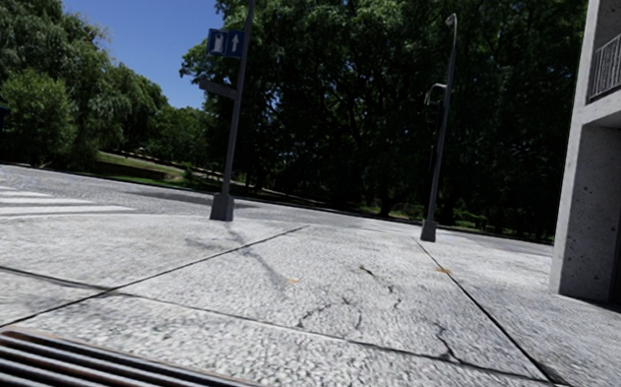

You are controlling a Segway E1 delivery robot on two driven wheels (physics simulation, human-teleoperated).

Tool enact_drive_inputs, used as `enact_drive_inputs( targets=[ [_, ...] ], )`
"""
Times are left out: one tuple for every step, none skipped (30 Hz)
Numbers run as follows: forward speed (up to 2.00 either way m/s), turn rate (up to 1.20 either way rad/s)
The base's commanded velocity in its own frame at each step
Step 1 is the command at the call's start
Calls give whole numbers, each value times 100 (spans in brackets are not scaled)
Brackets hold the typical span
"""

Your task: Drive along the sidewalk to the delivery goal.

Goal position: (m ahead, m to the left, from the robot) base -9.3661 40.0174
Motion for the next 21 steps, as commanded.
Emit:
enact_drive_inputs(
  targets=[
    [200,61],
    [200,61],
    [200,61],
    [200,61],
    [200,61],
    [200,61],
    [200,61],
    [200,61],
    [200,61],
    [200,61],
    [200,61],
    [200,61],
    [200,61],
    [200,61],
    [200,61],
    [200,61],
    [200,61],
    [200,61],
    [200,55],
    [200,55],
    [200,49]
  ],
)
